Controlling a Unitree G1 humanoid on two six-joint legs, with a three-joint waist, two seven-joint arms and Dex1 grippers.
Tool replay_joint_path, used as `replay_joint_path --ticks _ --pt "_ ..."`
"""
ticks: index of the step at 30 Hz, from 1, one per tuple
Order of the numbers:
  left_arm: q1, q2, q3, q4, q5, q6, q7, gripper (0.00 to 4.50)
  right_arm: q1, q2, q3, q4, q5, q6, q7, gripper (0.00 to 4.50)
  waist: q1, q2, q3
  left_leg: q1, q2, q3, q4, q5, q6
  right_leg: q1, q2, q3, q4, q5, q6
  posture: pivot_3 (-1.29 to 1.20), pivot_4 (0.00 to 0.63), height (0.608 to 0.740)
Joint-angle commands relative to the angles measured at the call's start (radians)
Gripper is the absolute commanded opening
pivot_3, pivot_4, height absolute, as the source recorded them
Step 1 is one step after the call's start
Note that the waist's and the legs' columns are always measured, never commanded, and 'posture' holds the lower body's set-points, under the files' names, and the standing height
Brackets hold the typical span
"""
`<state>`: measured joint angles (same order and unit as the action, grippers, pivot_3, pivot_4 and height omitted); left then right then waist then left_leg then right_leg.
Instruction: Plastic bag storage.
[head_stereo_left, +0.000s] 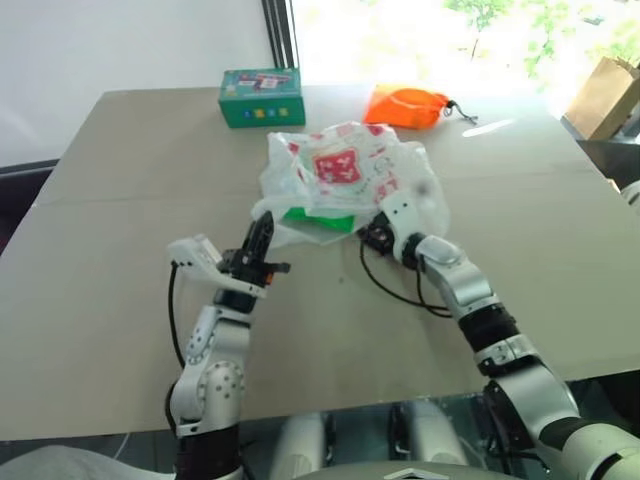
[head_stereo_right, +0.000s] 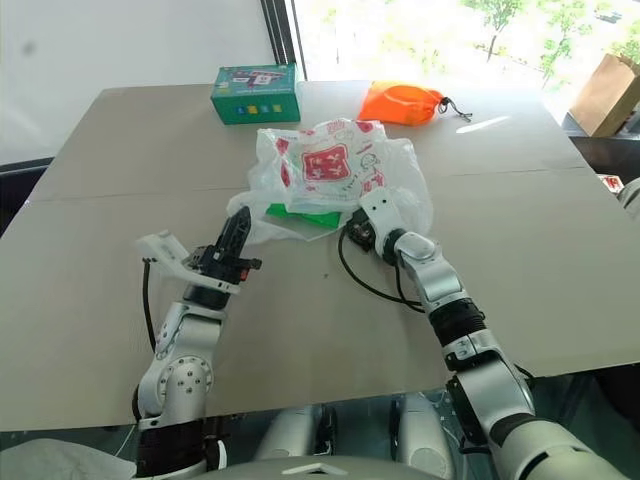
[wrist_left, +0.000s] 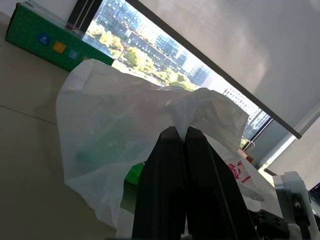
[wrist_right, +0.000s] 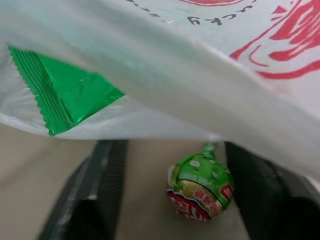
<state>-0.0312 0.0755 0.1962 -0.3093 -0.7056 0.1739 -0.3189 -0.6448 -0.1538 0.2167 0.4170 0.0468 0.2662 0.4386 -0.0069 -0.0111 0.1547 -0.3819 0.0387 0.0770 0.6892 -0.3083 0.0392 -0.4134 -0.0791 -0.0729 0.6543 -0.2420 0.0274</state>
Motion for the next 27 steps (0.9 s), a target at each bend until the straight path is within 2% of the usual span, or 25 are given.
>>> replay_joint_path --ticks 1,2,7,10,14,19,22,25,27 --pt "-0.002 0.005 0.003 -0.057 0.004 -0.006 0.011 0.00 0.064 -0.082 -0.016 -0.153 0.018 0.078 0.086 1.22 0.001 0.000 0.000 0.000 0.000 0.000 0.000 0.000 0.000 0.000 0.000 0.000 0.000 0.000 0.000 0.00 0.150 0.740" --pt "-0.003 0.006 0.002 -0.063 0.002 -0.002 0.016 0.00 0.081 -0.107 -0.014 -0.194 0.026 0.093 0.117 0.77 0.002 0.000 0.000 0.000 0.000 -0.001 0.000 0.000 0.000 0.000 0.000 -0.001 -0.001 0.000 0.000 0.00 0.150 0.740" --pt "-0.019 0.005 -0.007 -0.086 -0.011 0.023 0.039 0.00 0.184 -0.284 0.018 -0.510 0.218 0.261 0.440 0.76 0.000 0.000 0.000 -0.001 0.000 -0.002 0.000 0.000 0.000 0.000 0.000 -0.002 -0.001 0.000 0.000 0.00 0.150 0.740" --pt "-0.024 0.006 -0.013 -0.089 -0.013 0.035 0.041 0.00 0.187 -0.303 0.009 -0.613 0.300 0.335 0.491 0.76 -0.010 0.000 0.000 -0.001 0.001 -0.002 -0.001 0.000 0.000 0.000 0.001 -0.002 -0.002 0.000 0.000 0.00 0.150 0.740" --pt "-0.017 0.011 -0.018 -0.103 -0.019 0.048 0.035 0.00 0.144 -0.204 0.008 -0.609 0.354 0.370 0.454 0.76 -0.007 0.000 0.000 0.001 0.001 -0.003 -0.001 0.000 0.000 0.000 0.002 -0.001 0.001 0.000 0.000 0.00 0.150 0.740" --pt "-0.004 0.013 -0.015 -0.135 -0.023 0.062 0.042 0.00 0.075 -0.096 0.044 -0.468 0.268 0.288 0.373 0.76 -0.003 -0.001 0.000 0.000 0.000 -0.002 0.000 0.000 0.000 0.000 0.000 -0.001 0.000 0.000 0.000 0.00 0.150 0.740" --pt "0.005 0.009 -0.018 -0.158 -0.027 0.067 0.049 0.00 0.000 -0.003 0.034 -0.287 0.196 0.197 0.260 0.76 -0.004 -0.001 0.000 -0.001 0.000 -0.002 0.000 0.000 0.000 0.000 0.000 -0.002 0.000 0.000 0.000 0.00 0.150 0.740" --pt "0.013 0.005 -0.022 -0.172 -0.027 0.069 0.054 0.00 -0.077 0.067 0.023 -0.113 0.148 0.105 0.207 0.76 -0.005 -0.001 0.000 -0.001 0.000 -0.002 0.000 0.000 0.000 0.000 0.000 -0.002 0.000 0.000 0.000 0.00 0.150 0.740" --pt "0.021 0.000 -0.029 -0.185 -0.023 0.068 0.062 0.00 -0.187 0.152 -0.072 0.080 0.136 -0.010 0.023 0.76 -0.008 -0.001 0.000 -0.001 0.000 -0.002 0.000 0.000 0.000 0.000 0.001 -0.002 0.000 0.000 0.000 0.00 0.150 0.740"
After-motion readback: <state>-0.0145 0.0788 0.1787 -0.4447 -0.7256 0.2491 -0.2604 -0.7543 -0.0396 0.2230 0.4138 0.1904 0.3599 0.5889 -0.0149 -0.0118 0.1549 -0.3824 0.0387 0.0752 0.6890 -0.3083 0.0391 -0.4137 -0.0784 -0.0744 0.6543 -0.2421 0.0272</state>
